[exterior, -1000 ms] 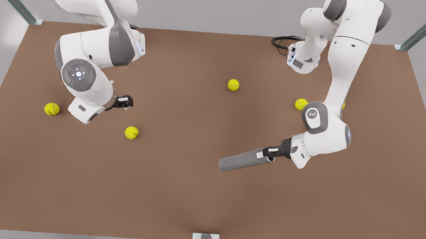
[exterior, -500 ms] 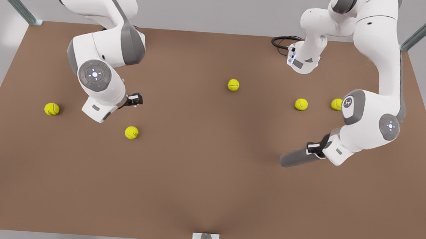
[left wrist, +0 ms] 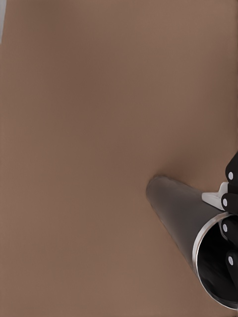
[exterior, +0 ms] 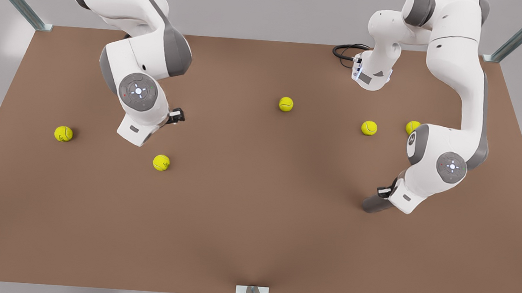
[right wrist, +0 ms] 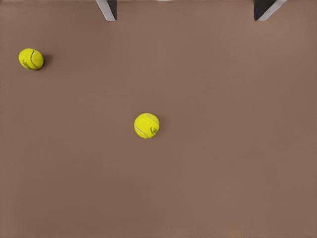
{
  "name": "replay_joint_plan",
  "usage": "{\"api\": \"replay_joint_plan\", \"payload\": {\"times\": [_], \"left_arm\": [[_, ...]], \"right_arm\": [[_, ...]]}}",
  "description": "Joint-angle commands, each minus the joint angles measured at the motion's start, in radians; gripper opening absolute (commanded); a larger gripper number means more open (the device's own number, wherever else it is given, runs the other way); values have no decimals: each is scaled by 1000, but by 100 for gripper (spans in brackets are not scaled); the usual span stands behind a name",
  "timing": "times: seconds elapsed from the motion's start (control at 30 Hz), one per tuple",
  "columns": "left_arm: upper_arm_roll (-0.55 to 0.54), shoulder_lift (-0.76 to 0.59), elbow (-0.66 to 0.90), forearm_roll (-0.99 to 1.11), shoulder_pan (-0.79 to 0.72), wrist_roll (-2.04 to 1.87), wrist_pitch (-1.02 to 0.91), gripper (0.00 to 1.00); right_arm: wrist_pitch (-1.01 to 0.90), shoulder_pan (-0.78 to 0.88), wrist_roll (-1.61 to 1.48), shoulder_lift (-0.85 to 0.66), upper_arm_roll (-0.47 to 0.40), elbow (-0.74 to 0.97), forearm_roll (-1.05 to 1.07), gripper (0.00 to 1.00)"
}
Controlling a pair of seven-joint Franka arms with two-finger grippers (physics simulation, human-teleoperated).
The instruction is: Put the tennis tube upright
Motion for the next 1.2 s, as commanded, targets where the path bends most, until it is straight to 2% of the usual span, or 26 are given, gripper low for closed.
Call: {"api": "replay_joint_plan", "payload": {"times": [0.0, 0.13, 0.17, 0.2, 0.23, 0.37, 0.47, 0.77, 0.97, 1.17], "left_arm": [[0, 0, -1, 3, 0, 0, 0, 21], [0, 8, -1, 3, 0, 0, 4, 21], [0, 9, -1, 5, 0, 0, 4, 27], [0, 12, 1, 5, 0, 2, 4, 78], [0, 14, 1, 6, -1, 2, 4, 100], [0, 12, 1, 6, -4, -14, 4, 100], [0, 12, 1, 6, -10, -18, 2, 100], [0, 8, 48, 8, -10, -28, -24, 100], [-5, 9, 289, 6, 7, 37, -386, 100], [-14, -18, 358, 11, 13, 75, -500, 100]], "right_arm": [[1, -1, 1, 0, -1, 4, -2, 100], [12, -106, -2, 0, -6, 22, -15, 100], [30, -106, 1, 0, -22, 22, -28, 100], [30, -106, 4, -2, -32, 29, -29, 100], [30, -106, 4, -2, -32, 30, -28, 100], [53, -122, 2, -2, -30, 24, -23, 100], [110, -110, 2, -9, -30, 24, -107, 100], [120, -96, 7, -14, -29, 24, -41, 100], [119, -99, 7, -14, -29, 24, -40, 100], [119, -102, 7, -12, -30, 22, -41, 100]]}}
